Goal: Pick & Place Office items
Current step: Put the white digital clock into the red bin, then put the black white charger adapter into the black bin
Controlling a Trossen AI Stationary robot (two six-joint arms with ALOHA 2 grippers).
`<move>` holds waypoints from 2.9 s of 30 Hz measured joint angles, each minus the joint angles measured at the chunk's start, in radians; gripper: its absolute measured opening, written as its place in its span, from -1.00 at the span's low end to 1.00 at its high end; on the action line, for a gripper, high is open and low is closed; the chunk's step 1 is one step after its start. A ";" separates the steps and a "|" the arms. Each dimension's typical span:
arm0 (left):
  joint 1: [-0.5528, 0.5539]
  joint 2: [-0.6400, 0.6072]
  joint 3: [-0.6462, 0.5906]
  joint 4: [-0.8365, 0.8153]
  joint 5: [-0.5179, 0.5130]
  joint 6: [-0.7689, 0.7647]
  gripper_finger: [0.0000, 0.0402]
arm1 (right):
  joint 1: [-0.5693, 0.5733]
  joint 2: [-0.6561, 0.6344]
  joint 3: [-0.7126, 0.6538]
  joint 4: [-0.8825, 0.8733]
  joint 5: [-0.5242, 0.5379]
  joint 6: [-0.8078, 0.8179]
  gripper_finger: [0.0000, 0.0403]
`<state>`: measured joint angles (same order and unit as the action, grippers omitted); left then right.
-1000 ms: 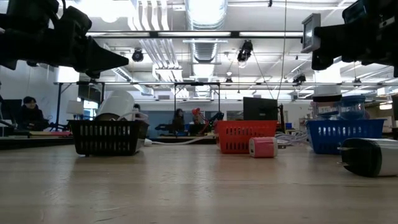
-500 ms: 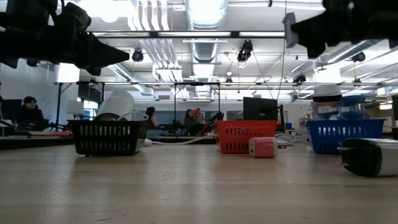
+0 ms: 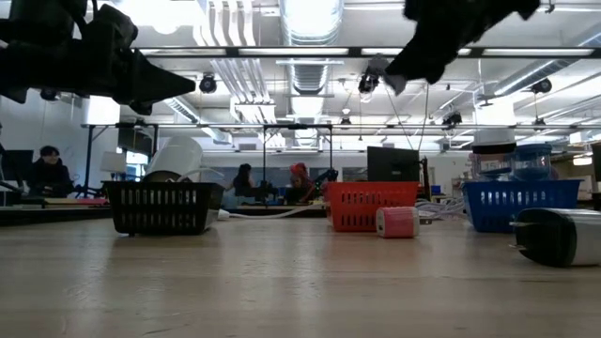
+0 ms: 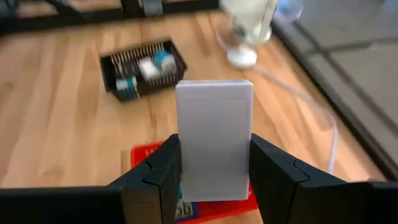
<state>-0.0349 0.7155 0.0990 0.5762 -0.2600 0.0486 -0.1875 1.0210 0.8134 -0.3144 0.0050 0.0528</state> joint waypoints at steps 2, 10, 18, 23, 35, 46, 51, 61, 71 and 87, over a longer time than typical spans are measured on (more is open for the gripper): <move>0.000 0.001 0.000 0.000 0.000 0.000 -0.95 | 0.002 0.083 0.050 -0.036 0.000 0.000 -0.29; 0.000 0.001 -0.003 -0.001 0.000 0.000 -0.95 | 0.032 0.378 0.179 -0.101 -0.001 -0.012 -0.29; 0.000 0.001 -0.004 -0.011 0.000 0.000 -0.95 | 0.078 0.582 0.279 -0.218 0.028 -0.008 -0.29; 0.000 0.000 -0.004 -0.011 0.000 0.000 -0.95 | 0.097 0.686 0.346 -0.322 0.080 -0.008 -0.29; 0.000 0.001 -0.004 -0.011 0.000 0.004 -0.95 | 0.098 0.738 0.360 -0.338 0.080 -0.012 -0.15; 0.000 0.000 -0.004 -0.010 0.000 0.004 -0.95 | 0.098 0.721 0.363 -0.341 0.073 -0.016 0.08; 0.000 0.000 -0.004 -0.010 0.000 0.006 -0.95 | 0.102 0.673 0.411 -0.392 0.066 -0.025 0.15; 0.000 -0.002 -0.004 -0.007 0.000 0.018 -0.95 | 0.251 0.294 0.289 -0.108 0.065 -0.123 0.02; 0.000 -0.011 -0.001 -0.006 0.000 -0.020 -0.95 | 0.414 -0.138 -0.076 0.281 0.065 -0.134 -0.38; 0.000 -0.011 -0.002 -0.008 0.000 -0.019 -0.95 | 0.410 -0.479 -0.508 0.578 0.031 -0.116 -0.96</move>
<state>-0.0349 0.7040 0.0971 0.5682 -0.2596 0.0299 0.2224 0.5417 0.3053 0.2635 0.0362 -0.0636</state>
